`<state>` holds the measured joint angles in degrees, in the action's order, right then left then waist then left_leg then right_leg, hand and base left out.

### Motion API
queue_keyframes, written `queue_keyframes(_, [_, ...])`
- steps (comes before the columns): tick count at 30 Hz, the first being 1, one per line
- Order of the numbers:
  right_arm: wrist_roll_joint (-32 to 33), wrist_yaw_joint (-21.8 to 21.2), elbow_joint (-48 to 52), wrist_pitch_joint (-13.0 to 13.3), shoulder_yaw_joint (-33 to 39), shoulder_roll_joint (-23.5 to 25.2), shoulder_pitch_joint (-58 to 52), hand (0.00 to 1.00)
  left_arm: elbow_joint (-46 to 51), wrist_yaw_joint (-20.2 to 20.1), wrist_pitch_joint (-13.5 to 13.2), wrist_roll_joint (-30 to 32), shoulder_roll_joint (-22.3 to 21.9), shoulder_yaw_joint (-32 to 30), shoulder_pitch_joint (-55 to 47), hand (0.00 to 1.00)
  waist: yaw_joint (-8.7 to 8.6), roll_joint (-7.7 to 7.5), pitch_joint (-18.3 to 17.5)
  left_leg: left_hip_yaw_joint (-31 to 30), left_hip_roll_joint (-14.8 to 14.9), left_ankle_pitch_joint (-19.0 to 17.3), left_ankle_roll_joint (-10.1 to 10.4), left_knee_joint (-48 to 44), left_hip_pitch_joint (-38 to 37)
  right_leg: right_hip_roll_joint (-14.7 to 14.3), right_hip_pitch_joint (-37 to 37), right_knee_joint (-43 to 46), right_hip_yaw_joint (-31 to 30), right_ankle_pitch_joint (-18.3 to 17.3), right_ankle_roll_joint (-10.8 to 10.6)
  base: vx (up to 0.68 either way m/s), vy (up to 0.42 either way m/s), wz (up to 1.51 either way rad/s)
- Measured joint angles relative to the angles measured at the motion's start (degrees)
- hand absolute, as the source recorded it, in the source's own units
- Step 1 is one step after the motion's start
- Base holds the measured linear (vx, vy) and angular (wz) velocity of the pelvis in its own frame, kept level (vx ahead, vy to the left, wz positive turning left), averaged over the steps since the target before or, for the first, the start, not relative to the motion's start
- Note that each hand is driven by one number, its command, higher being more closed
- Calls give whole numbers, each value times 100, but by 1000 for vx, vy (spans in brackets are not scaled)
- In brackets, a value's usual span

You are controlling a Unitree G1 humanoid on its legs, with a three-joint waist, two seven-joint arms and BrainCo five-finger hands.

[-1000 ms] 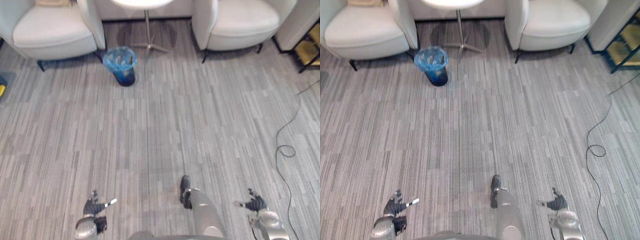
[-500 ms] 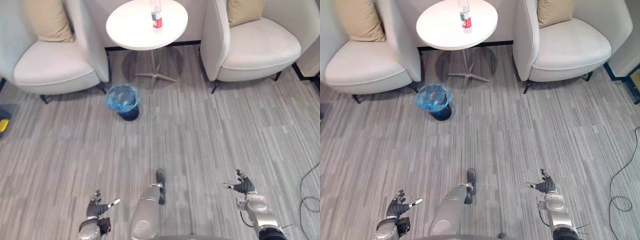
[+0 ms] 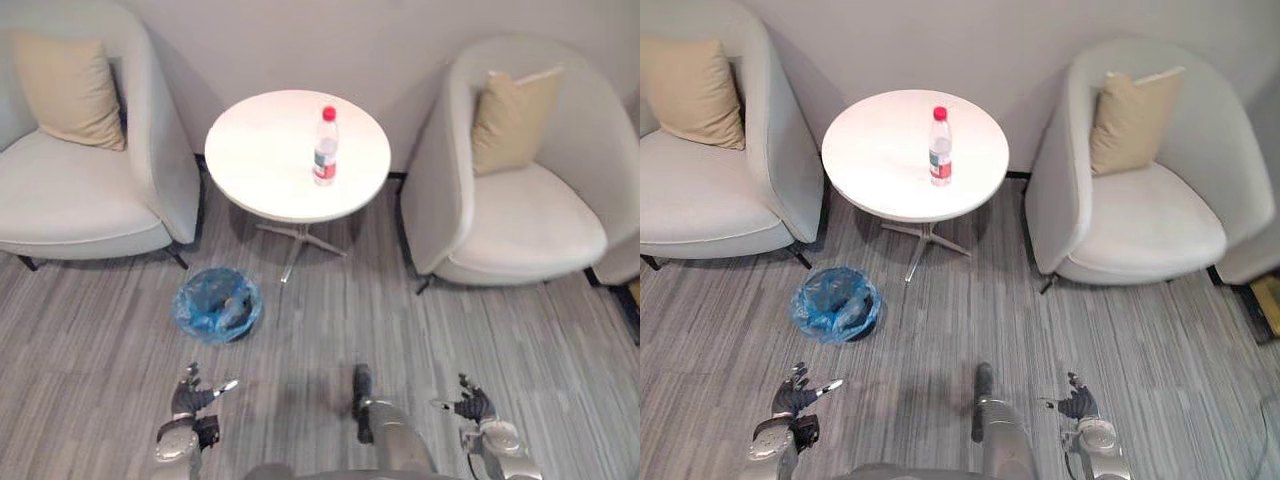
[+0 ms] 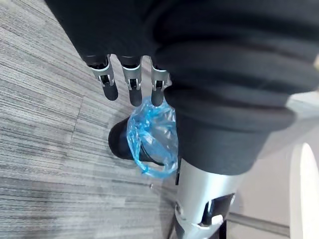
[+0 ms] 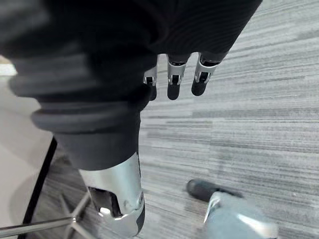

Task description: Gather rubbish on tea table into small bin, then transfer packed bag to large trash can.

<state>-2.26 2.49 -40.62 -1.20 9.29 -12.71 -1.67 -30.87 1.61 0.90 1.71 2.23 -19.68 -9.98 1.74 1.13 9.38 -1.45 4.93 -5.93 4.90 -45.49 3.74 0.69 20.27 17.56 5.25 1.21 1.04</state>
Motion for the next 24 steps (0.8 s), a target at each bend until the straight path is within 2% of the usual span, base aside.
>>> queue_keyframes(1, [4, 25, 64, -20, 40, 72, -4, 0, 31, -12, -7, 4, -60, 39, 18, 0, 112, 10, 26, 366, 285, -329, -108, -871, 458, -63, -409, -215, 30, -65, 99, 531, -126, 7])
queue_keyframes(2, [6, 41, 131, -23, 59, 127, -11, 0, 54, -12, -9, 5, -88, 57, 21, 0, 139, -4, 38, 495, 365, -512, -140, -1080, 659, -58, -611, -312, 58, -76, 114, 554, -110, 11])
queue_keyframes(3, [18, 83, 335, -6, 125, 213, -69, 0, 133, -22, -14, 5, -160, 176, 24, 0, 235, -80, 59, 755, 397, -789, -256, -971, 1015, 43, -1054, -557, 108, -77, 115, 420, -71, 18])
queue_keyframes(4, [20, 103, 400, 7, 143, 228, -73, 0, 178, -26, -18, 5, -184, 215, 19, 0, 242, -112, 79, 874, 398, -850, -314, -738, 1149, 90, -1217, -656, 122, -79, 112, 460, -51, 18])
queue_keyframes(5, [25, 114, 516, 44, 144, 228, -72, 0, 237, -28, -23, 3, -206, 227, 4, 0, 269, -121, 76, 1072, 398, -883, -369, -82, 1365, 163, -1446, -835, 169, -107, 79, 317, 20, 3])
queue_keyframes(6, [25, 117, 666, 84, 152, 220, -91, 0, 313, -22, -23, 3, -209, 223, -24, 0, 341, -109, 76, 1237, 392, -853, -337, 804, 1501, 202, -1591, -928, 224, -276, -74, 303, 48, -8])
queue_keyframes(7, [25, 117, 719, 94, 160, 199, -120, 0, 343, -21, -24, 3, -223, 226, -23, 0, 371, -59, 68, 1292, 391, -763, -250, 1285, 1520, 186, -1628, -932, 238, -377, -134, 280, 113, -20])
queue_keyframes(8, [16, 115, 791, 75, 206, 151, -184, 0, 350, -18, -22, 0, -296, 220, -26, 0, 403, 173, -18, 1247, 473, -243, -222, 2050, 1534, 30, -1661, -912, 235, -463, -229, 261, 181, -24])
queue_keyframes(9, [-1, 122, 800, 42, 267, 195, -222, 0, 315, -16, -9, 1, -351, 181, -78, 0, 407, 309, -92, 1212, 511, 137, -535, 2198, 1517, -20, -1621, -667, 185, -732, -350, 284, 206, -13])
queue_keyframes(10, [-3, 123, 896, 12, 271, 331, -296, 0, 372, -12, -6, 1, -334, 158, -141, 0, 388, 91, -110, 1318, 275, 100, -582, 2439, 1300, 229, -1578, -386, 106, -919, -430, 227, 169, -4])
queue_keyframes(12, [-12, 128, 1022, 13, 266, 440, -435, 0, 373, -11, -1, 1, -360, 155, -155, 0, 385, -118, -160, 1445, 58, -50, -614, 2617, 1132, 478, -1508, -105, 61, -1061, -575, 194, 139, -4])
queue_keyframes(14, [-21, 133, 1063, 14, 263, 505, -422, 0, 373, -13, 4, 3, -375, 175, -174, 0, 385, -184, -164, 1569, -19, -177, -707, 2745, 935, 608, -1336, 441, 60, -1034, -643, 169, 144, -22])
queue_keyframes(16, [-61, 136, 1211, 15, 131, 563, -484, 0, 387, -9, 3, 3, -348, 212, -270, 0, 367, -183, -159, 1628, -36, -292, -722, 2892, 534, 750, -967, 1609, 49, -773, -916, 170, 126, -17])
queue_keyframes(17, [-62, 132, 1460, 14, 48, 598, -596, 0, 410, -6, 4, 4, -302, 235, -266, 0, 341, -186, -160, 1587, -44, -351, -735, 2966, 333, 753, -717, 2223, -68, -714, -905, 167, 75, 7])
queue_keyframes(18, [-63, 132, 1603, 16, 23, 618, -636, 0, 440, -5, 3, 4, -293, 269, -266, 0, 310, -203, -171, 1546, -49, -381, -728, 2976, 275, 741, -625, 2423, -99, -754, -871, 185, 27, 27])
queue_keyframes(20, [-70, 139, 2119, 67, -16, 632, -707, 0, 460, 7, -1, 7, -208, 289, -247, 0, 170, -269, -188, 1280, -155, -440, -699, 3068, 135, 710, -351, 2498, -228, -1013, -764, 199, -41, 55])
queue_keyframes(22, [-71, 186, 2425, 88, -17, 636, -722, 0, 549, 34, -4, 8, -202, 318, -220, 0, 138, -293, -193, 1050, -166, -474, -629, 2987, 97, 571, -206, 2188, -455, -1046, -737, 215, -120, 78])
queue_keyframes(23, [-74, 233, 2587, 100, -23, 673, -724, 0, 612, 62, -15, 8, -193, 325, -251, 0, 66, -337, -219, 896, -212, -570, -548, 2792, 139, 518, -247, 1631, -568, -848, -679, 228, -149, 88])
queue_keyframes(24, [-76, 247, 2656, 111, -28, 709, -723, 0, 623, 80, -18, 8, -165, 321, -246, 0, 60, -418, -254, 803, -295, -651, -510, 2686, 168, 568, -324, 1249, -610, -416, -641, 253, -189, 68])
